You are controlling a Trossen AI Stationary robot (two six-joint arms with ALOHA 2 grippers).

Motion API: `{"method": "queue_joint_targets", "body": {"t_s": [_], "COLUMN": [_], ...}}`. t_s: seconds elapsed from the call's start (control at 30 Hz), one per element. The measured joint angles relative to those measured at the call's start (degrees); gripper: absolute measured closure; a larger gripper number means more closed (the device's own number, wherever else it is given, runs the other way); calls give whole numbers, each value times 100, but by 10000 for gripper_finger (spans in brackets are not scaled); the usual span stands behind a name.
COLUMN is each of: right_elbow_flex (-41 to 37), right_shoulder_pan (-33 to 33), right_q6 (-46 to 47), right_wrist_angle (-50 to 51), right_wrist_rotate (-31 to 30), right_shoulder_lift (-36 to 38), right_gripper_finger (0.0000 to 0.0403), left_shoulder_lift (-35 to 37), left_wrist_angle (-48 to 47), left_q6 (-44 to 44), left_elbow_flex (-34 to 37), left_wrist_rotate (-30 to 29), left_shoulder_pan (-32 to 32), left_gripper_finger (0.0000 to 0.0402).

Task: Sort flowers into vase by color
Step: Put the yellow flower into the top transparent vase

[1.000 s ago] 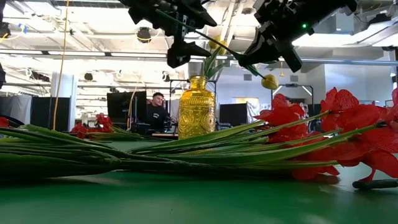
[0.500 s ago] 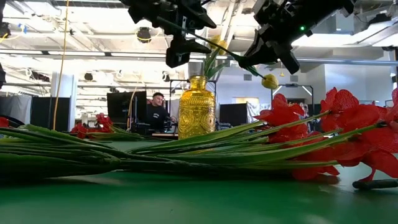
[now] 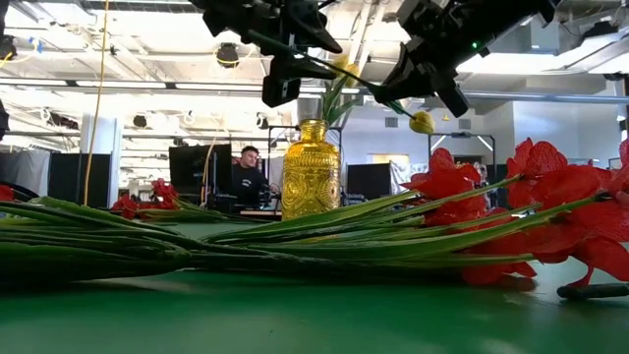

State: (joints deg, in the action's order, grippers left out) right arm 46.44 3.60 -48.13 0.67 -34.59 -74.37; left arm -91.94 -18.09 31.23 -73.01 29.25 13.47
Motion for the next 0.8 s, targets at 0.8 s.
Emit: {"method": "queue_joint_targets", "body": {"t_s": [0.8], "right_elbow_flex": [0], "right_shoulder_pan": [4], "right_q6": [-42], "right_wrist_angle": [16], "right_wrist_rotate": [-11], "right_shoulder_lift": [2], "right_gripper_finger": [349], "left_shoulder_lift": [-2], "left_wrist_angle": [77], "left_q6": [-79], "left_elbow_flex": [2], "left_wrist_rotate": [-315], "left_shoulder_pan": [17], "left_gripper_finger": [395]}}
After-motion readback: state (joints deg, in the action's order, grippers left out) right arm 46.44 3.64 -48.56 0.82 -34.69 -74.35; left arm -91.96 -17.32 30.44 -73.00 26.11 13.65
